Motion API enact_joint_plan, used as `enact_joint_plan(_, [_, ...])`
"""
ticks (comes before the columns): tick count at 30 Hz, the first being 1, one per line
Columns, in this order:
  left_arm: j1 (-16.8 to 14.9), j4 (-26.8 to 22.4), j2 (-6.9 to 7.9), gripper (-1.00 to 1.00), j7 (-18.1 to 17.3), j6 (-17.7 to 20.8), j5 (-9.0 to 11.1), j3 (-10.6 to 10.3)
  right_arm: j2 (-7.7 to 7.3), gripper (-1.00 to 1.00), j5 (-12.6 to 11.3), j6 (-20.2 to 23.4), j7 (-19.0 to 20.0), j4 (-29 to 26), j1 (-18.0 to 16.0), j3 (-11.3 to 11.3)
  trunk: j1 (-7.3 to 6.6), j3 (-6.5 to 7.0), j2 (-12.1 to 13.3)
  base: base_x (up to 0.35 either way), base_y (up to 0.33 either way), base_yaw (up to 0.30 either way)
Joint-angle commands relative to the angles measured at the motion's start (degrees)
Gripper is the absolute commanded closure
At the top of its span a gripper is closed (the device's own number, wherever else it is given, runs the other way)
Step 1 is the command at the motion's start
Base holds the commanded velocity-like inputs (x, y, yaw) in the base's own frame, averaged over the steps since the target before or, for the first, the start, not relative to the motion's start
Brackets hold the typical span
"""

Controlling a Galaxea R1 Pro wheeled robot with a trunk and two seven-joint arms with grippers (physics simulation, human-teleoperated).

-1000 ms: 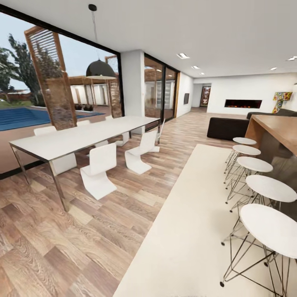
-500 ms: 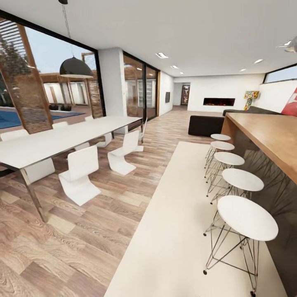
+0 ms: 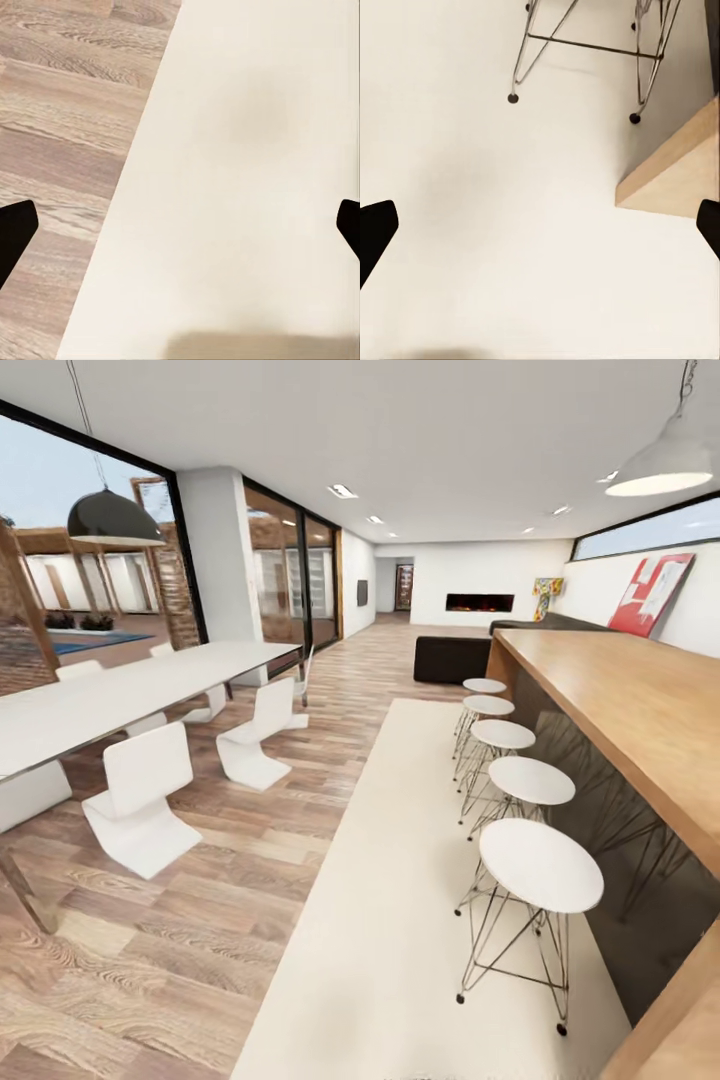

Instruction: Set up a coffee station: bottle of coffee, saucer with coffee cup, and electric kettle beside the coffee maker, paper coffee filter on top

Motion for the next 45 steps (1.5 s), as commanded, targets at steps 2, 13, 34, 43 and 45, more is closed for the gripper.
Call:
enact_joint_plan(2, [0.0,0.0,-0.03,-1.0,0.0,-0.2,0.0,0.1,0.02,-1.0,0.0,-0.2,0.0,0.1,-0.1,-0.1,-0.45,0.22,0.8,0.0,0.0,-0.287])
enact_joint_plan(13, [0.0,0.0,-0.03,-1.0,0.0,-0.2,0.0,0.1,0.02,-1.0,0.0,-0.2,-0.1,0.1,-0.1,-0.1,-2.86,1.8,5.2,0.0,0.0,-0.287])
enact_joint_plan(34, [0.0,0.0,-0.06,-1.0,0.0,-0.2,0.0,0.1,0.02,-1.0,0.0,-0.2,-0.1,0.1,-0.1,-0.1,-7.47,4.79,13.6,0.0,0.0,-0.287])
enact_joint_plan(43, [0.0,0.0,-0.05,-1.0,0.0,-0.2,0.0,0.1,0.02,-1.0,0.0,-0.2,-0.1,0.1,-0.1,-0.1,-9.45,6.17,17.2,0.0,0.0,-0.287])
enact_joint_plan(45, [0.0,0.0,-0.02,-1.0,0.0,-0.2,0.0,0.1,0.02,-1.0,0.0,-0.2,-0.1,0.1,-0.1,-0.1,-9.89,6.52,18.0,0.0,0.0,-0.291])
